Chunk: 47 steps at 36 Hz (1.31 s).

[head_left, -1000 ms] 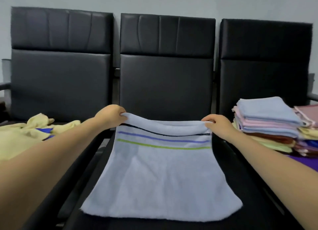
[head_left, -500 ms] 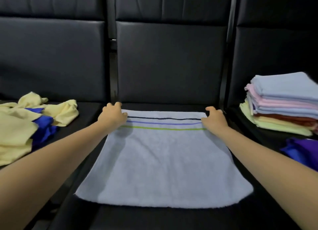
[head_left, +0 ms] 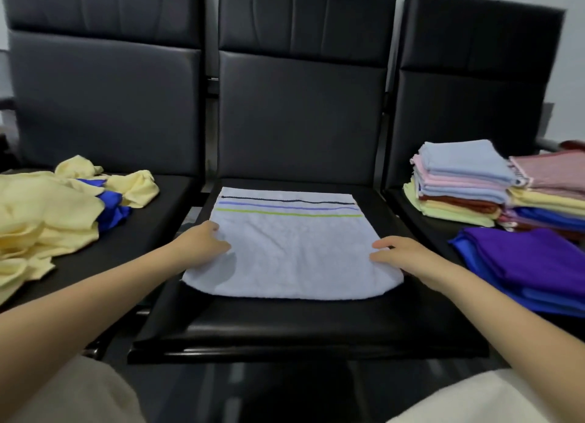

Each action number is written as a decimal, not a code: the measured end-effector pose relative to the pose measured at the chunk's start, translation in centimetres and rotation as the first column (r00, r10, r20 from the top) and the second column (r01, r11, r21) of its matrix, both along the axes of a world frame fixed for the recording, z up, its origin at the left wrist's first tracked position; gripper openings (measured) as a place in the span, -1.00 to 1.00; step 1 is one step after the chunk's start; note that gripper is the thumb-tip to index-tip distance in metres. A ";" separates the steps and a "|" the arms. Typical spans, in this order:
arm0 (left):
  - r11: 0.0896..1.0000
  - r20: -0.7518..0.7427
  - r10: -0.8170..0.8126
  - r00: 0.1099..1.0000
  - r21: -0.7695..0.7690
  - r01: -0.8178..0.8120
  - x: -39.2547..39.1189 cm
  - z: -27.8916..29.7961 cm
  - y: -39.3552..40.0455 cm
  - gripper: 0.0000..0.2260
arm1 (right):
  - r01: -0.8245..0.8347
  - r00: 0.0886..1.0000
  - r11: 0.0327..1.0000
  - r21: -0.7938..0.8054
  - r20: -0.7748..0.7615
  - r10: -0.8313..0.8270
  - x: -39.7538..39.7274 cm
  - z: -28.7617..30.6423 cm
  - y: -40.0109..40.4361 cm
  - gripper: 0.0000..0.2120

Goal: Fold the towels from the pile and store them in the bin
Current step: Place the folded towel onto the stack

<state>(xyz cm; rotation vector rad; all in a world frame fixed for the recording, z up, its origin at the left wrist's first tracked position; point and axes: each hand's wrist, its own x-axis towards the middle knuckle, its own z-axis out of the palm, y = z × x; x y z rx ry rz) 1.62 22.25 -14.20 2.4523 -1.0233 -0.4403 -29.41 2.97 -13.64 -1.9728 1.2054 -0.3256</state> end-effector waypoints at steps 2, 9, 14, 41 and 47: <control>1.000 0.028 -0.027 0.999 -0.011 0.028 -0.7 -0.3 1.0 -0.45 | -0.056 0.998 0.998 -0.012 -0.019 0.056 -1.3 0.1 1.2 -0.67; 0.990 0.067 -0.066 0.996 -0.122 0.074 -1.2 -0.9 3.9 -0.59 | -0.069 0.995 0.982 -0.174 0.053 0.079 -4.4 -0.1 2.8 -0.74; 0.982 0.322 -0.189 0.928 0.062 0.179 -2.4 -1.6 5.3 -0.69 | -0.119 0.981 0.927 -0.355 -0.184 0.055 -4.7 -1.7 3.6 -0.73; 0.657 0.722 -0.527 0.448 0.011 0.754 -7.6 -3.0 1.5 -0.72 | -0.451 0.870 0.672 -0.588 -0.120 0.478 3.4 -2.7 8.0 -0.73; 0.773 0.690 -0.527 0.496 0.148 0.616 -4.7 -0.4 0.6 -0.63 | -0.467 0.884 0.617 -0.634 -0.317 0.344 3.3 -1.6 4.8 -0.84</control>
